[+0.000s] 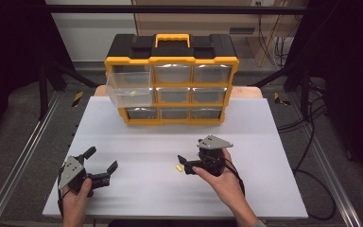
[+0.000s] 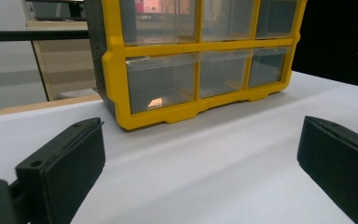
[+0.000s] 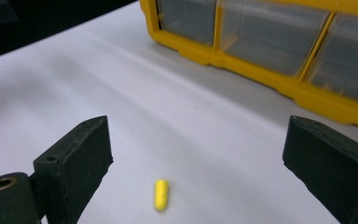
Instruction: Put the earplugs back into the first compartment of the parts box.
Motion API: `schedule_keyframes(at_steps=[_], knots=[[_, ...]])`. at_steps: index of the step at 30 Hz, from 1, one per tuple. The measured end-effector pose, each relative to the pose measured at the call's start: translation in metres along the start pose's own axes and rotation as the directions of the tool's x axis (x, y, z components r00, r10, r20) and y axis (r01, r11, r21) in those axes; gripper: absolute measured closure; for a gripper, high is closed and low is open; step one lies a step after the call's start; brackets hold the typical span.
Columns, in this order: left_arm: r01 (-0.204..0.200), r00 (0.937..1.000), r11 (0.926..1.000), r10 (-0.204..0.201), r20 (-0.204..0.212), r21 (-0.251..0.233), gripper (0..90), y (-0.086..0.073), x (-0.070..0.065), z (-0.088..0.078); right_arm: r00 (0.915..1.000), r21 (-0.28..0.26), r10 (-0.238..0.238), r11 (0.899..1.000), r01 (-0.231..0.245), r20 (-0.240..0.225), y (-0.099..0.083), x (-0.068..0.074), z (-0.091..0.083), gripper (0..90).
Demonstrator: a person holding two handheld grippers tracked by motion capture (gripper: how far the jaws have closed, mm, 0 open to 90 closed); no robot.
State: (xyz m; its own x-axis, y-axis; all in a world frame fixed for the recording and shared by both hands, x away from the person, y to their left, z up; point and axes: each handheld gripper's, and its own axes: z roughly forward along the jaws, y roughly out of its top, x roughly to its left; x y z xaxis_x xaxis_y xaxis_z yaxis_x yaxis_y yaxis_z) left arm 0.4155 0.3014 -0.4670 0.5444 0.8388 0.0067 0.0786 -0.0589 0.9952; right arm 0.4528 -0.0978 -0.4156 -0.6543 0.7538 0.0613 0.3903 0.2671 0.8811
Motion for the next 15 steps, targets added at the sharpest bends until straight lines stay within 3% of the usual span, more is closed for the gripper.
schedule_keyframes(at_steps=[8, 15], knots=[[-0.015, 0.9997, 0.9999, 0.015, 0.017, 0.001, 0.5, 0.001, -0.004, 0.003, 0.9997, 0.071, 0.022, 0.997, -0.021, -0.006, -0.016, 0.000, 0.011, 9.9], [-0.024, 0.9996, 0.9997, 0.024, 0.019, 0.005, 0.5, 0.002, -0.005, 0.003, 0.9993, 0.127, 0.011, 0.992, -0.006, -0.037, -0.027, 0.009, 0.019, 9.9]])
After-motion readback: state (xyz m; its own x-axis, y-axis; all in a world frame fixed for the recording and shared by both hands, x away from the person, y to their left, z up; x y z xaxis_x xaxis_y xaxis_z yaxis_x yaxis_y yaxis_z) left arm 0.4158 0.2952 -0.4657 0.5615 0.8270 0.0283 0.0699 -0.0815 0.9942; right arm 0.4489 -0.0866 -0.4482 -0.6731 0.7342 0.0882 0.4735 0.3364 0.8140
